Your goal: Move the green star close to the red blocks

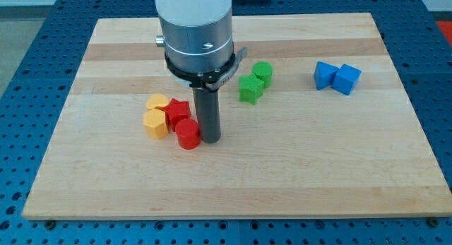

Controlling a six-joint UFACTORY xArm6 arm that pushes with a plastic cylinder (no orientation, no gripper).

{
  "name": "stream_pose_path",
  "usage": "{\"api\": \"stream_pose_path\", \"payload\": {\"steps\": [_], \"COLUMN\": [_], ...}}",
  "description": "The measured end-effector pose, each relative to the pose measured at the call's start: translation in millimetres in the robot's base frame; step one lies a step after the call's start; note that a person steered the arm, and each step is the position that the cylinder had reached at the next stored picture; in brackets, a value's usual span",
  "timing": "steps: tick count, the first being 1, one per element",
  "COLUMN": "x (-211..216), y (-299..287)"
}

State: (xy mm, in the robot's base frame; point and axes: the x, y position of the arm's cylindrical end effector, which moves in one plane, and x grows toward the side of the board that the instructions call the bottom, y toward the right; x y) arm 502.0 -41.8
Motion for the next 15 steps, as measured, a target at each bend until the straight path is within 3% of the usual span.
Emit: {"api": "stream_pose_path", "payload": {"steps": [4,7,11,15], "x": [0,-14,-94,-106], "y": [-25,77,132,49]}}
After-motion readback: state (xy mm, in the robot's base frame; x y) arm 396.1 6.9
